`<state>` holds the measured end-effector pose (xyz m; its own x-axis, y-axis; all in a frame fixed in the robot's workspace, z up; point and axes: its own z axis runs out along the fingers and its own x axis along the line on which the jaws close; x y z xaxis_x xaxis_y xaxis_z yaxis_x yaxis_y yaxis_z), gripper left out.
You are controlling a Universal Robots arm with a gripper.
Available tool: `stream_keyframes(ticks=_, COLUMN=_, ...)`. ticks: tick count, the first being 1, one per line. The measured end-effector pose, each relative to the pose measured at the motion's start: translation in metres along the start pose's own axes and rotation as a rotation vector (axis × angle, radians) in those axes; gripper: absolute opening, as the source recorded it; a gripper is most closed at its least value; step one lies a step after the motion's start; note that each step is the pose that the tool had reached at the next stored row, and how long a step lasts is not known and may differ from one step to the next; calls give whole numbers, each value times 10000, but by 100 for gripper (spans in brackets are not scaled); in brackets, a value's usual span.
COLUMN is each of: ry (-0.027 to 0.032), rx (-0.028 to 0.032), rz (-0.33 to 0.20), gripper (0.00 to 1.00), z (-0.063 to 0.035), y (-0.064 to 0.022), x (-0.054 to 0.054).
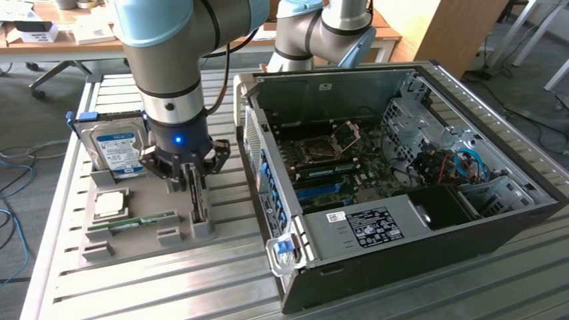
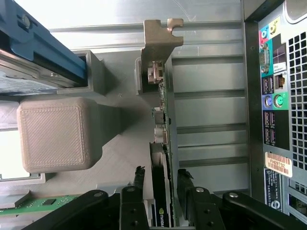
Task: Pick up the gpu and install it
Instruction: 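Pick up the gpu and move the gpu toward the slot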
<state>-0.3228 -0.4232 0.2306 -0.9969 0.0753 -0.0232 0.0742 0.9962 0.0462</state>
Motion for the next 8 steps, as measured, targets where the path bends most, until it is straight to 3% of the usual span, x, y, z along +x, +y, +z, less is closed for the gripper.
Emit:
stream_keyframes(ticks=1, ry=0, rx=0, rz=0, gripper=39, z=0, y=0, x=0)
stream_keyframes(ticks=8, ry=0, rx=0, rz=0, gripper=39, z=0, y=0, x=-4)
